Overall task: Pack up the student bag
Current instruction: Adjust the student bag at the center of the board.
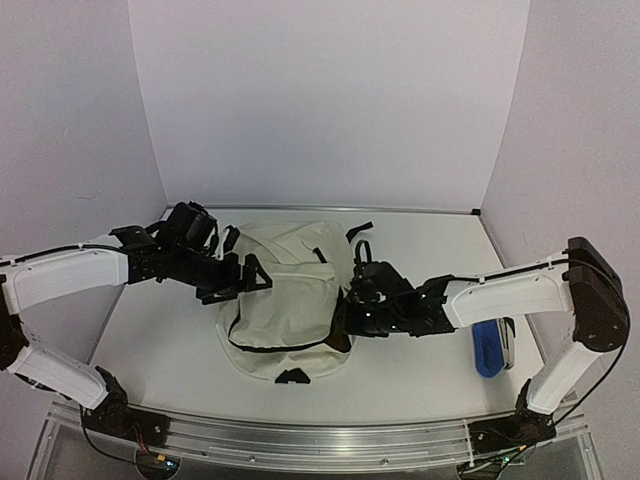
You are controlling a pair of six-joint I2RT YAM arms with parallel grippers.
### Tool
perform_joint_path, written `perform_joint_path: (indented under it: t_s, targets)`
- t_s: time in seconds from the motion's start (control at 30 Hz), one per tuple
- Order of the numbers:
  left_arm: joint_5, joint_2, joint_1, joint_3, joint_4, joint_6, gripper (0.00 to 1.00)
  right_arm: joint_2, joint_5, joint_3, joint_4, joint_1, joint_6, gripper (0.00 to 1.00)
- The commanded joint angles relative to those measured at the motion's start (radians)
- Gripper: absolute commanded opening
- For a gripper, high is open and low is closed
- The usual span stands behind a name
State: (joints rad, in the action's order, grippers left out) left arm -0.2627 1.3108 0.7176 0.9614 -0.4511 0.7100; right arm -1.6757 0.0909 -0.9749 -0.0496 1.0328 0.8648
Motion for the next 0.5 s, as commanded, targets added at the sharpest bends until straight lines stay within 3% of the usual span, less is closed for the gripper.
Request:
perform_joint_path:
  t_s: [0.0,0.1,0.3,0.37,0.47]
  targets:
    - [0.099,0.034,0.037,0.072,-0.149,0.03,1.0,-0.01,0.099,-0.001,-0.015,0.002,0.034,0.23]
    - [0.122,0.074,0.066,0.082,-0.205,0.053,1.0,0.008,0.121,0.014,-0.022,-0.009,0.042,0.27]
    - [0.073,0.085,0.078,0.041,-0.132,0.086,0.98,-0.001,0.122,0.03,-0.025,-0.029,0.031,0.28]
    - [0.081,0.094,0.078,0.043,-0.136,0.086,0.88,-0.008,0.129,0.033,-0.024,-0.032,0.03,0.27]
    - [0.106,0.103,0.078,0.053,-0.161,0.084,0.64,0.0,0.142,0.046,-0.024,-0.039,0.031,0.26]
